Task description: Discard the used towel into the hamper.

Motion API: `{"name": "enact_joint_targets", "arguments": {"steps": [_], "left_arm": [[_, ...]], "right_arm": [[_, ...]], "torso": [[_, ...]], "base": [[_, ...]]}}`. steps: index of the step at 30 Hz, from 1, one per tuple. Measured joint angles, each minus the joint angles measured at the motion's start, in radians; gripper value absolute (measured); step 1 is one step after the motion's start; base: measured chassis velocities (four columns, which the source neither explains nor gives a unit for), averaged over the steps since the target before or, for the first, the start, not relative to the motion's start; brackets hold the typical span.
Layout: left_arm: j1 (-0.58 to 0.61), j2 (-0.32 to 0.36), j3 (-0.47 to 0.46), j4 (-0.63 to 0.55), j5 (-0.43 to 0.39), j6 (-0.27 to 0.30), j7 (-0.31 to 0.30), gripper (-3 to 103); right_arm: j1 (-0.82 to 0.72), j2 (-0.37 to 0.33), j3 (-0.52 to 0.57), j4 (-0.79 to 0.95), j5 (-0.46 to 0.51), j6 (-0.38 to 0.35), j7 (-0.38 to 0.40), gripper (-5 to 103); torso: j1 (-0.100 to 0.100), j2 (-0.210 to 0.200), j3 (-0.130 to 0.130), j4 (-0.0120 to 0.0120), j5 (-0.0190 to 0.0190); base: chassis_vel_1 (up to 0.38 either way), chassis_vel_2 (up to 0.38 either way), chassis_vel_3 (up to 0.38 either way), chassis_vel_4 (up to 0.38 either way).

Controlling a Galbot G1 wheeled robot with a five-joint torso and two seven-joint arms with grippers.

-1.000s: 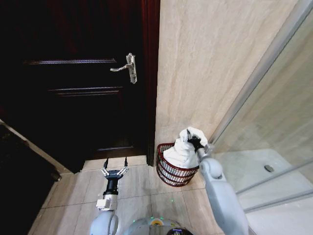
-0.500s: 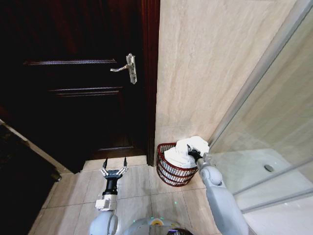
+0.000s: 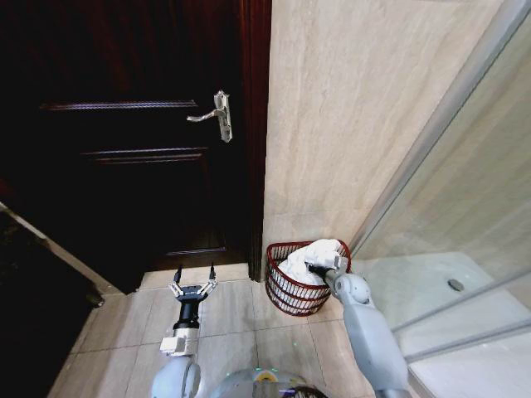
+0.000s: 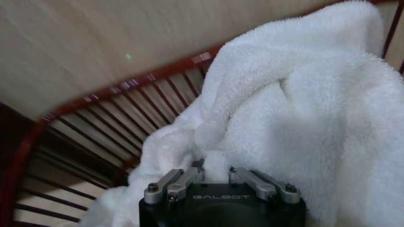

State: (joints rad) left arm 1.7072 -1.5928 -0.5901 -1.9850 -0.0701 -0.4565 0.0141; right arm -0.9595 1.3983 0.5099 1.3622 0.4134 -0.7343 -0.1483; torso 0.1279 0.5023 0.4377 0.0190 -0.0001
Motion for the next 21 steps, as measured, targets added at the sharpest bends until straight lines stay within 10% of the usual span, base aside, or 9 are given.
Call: {"name": "enact_joint_targets", "arguments": {"steps": [12,15,21], "left_arm": [[0.002,0.002,-0.004,-0.002,0.001,0.005,-0.002,100],[-0.005,0.002,-0.003,-0.002,0.001,0.010,-0.003,100],[-0.008,-0.002,0.012,0.007,0.003,0.008,-0.003,100]], "right_arm": [[0.041,0.034,0.016,-0.099,-0.169,0.000,-0.088,57],[-0.006,0.013,0.004,0.013,-0.168,-0.001,-0.082,73],[-0.056,-0.029,0.003,0.187,-0.187,0.024,-0.066,95]], "torso": [[0.000,0.001,-0.001,-0.0006,-0.0016],[0.001,-0.001,0.002,0.0005,0.0043],[0.001,-0.001,0.001,0.0000,0.0022]], "base": [[0.000,0.000,0.000,0.000],[0.000,0.000,0.000,0.000],[0.000,0.000,0.000,0.000]]}}
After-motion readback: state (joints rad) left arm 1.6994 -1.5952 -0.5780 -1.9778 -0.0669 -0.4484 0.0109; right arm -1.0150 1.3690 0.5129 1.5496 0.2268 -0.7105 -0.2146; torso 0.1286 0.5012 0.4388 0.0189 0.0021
